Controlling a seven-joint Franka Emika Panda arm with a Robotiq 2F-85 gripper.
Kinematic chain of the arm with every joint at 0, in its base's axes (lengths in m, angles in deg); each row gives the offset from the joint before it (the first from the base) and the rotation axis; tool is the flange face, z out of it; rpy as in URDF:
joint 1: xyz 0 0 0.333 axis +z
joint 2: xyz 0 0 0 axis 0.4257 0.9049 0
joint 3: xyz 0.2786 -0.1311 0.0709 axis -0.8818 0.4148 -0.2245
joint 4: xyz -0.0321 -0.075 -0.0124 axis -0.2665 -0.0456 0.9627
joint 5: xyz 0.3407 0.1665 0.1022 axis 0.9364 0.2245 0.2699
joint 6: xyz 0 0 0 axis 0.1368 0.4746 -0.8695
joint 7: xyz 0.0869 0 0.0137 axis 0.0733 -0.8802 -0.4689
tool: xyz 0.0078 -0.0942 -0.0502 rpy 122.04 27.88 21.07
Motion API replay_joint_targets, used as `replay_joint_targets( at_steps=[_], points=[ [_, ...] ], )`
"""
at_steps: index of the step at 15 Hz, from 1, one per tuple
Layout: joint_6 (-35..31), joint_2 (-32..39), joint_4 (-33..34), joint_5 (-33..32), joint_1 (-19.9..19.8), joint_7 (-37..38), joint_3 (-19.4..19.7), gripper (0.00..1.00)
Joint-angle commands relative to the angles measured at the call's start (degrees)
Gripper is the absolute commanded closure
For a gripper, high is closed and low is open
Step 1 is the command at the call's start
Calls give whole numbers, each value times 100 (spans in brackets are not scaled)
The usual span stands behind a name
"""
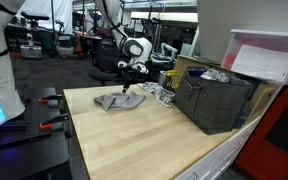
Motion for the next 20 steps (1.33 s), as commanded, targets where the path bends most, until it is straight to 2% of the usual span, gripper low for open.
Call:
replay_joint_targets(
  at_steps=[1,5,9,20],
  points=[
    [-299,236,97,184,-291,-1204,-329,0],
    [-241,427,53,179,-488,-2318,-585,0],
    [-128,587,-57,84,-554,-2867,-656,0],
    [-40,753,-186,-429,-435,-2848,-502,0]
  ],
)
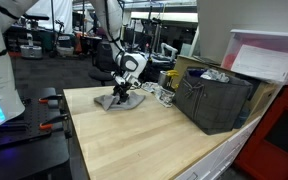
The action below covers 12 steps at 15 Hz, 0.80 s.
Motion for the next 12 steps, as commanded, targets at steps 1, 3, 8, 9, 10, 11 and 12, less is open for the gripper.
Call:
replay_joint_targets(
  at_steps=[1,3,8,9,10,11,12],
  points=[
    [87,-88,-156,-200,25,-33,88,0],
    [58,-100,-222,-272,20,-26,114,0],
    [19,-74,-252,-195,-10,-43,46,0],
    [11,-80,-247,-183,-9,-39,37,0],
    [11,-86,-242,-181,-9,-40,35,0],
    [13,-98,-233,-165,-18,-37,31,0],
    [-1,-111,-229,-93,-65,-64,-2,0]
  ],
)
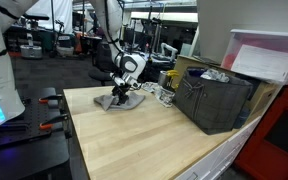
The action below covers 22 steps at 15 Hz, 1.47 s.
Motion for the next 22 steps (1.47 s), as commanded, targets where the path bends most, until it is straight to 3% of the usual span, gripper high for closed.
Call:
replay_joint_targets(
  at_steps=[1,13,18,19,20,22],
  points=[
    [-1,-121,-92,148,-110,-80,-74,0],
    [234,-174,317,1019,-481,-198,-298,0],
    [252,-110,393,1013,-451,-208,-313,0],
    [241,-111,387,1017,-449,-218,-324,5],
    [237,-117,387,997,-435,-223,-327,26],
    [206,-126,369,1000,-435,-245,-345,31]
  ],
)
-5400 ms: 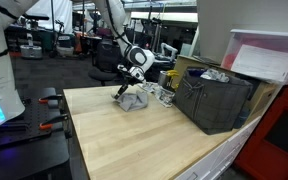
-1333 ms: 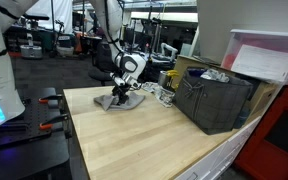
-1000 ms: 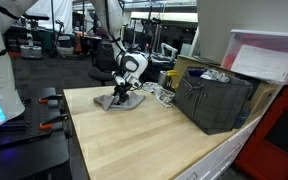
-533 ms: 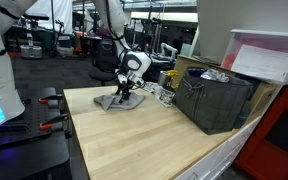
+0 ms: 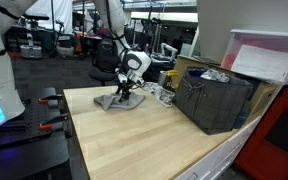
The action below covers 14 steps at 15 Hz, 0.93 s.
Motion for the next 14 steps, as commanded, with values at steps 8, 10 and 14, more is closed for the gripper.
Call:
replay_joint_targets(
  at_steps=[8,10,14],
  points=[
    [103,-160,-32,77,-54,-281,-48,92],
    [80,-295,-71,-12,9,-201,9,100],
    [15,-872,-284,-273,114,42,225,99]
  ],
)
